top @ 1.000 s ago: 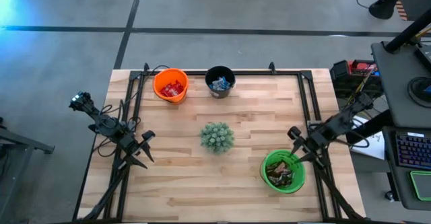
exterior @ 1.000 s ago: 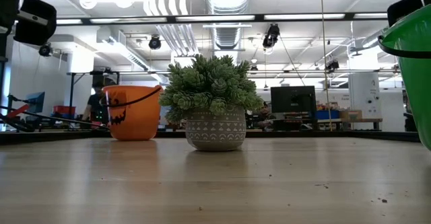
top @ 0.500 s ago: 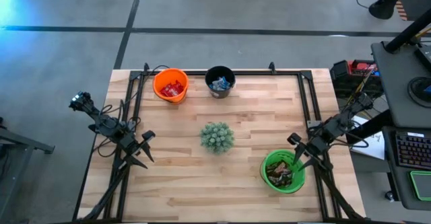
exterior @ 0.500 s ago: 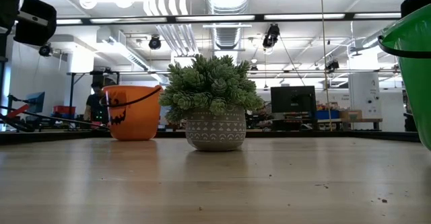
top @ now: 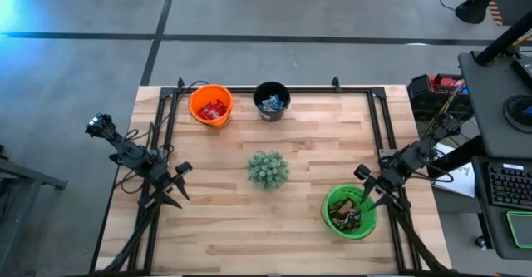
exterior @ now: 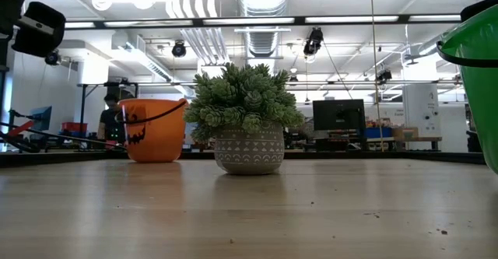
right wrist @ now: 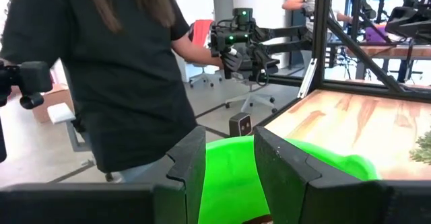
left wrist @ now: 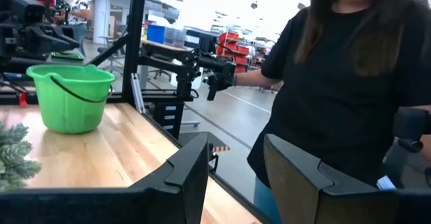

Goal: Organize candy in baskets
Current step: Return to Home Position

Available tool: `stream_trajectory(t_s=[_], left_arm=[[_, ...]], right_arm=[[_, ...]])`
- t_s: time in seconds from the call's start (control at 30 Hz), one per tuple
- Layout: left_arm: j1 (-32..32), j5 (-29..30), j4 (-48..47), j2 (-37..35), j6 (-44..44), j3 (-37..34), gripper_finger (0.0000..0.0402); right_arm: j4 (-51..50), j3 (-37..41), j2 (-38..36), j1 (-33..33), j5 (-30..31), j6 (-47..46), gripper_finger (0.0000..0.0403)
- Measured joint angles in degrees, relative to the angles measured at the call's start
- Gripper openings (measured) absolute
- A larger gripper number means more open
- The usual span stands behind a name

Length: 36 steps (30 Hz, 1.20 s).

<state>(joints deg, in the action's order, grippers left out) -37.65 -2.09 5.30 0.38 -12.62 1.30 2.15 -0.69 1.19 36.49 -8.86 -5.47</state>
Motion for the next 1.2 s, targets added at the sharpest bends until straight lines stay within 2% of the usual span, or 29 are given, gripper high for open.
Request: stream_trajectory(t_s=[1.2], left_arm=[[0.00,0.02,1.86,0.07,-3.40,-0.02,0.0127]], right_arm=[[0.15,0.11,-0.87,0.00,-0.09,0.04,0.0116]])
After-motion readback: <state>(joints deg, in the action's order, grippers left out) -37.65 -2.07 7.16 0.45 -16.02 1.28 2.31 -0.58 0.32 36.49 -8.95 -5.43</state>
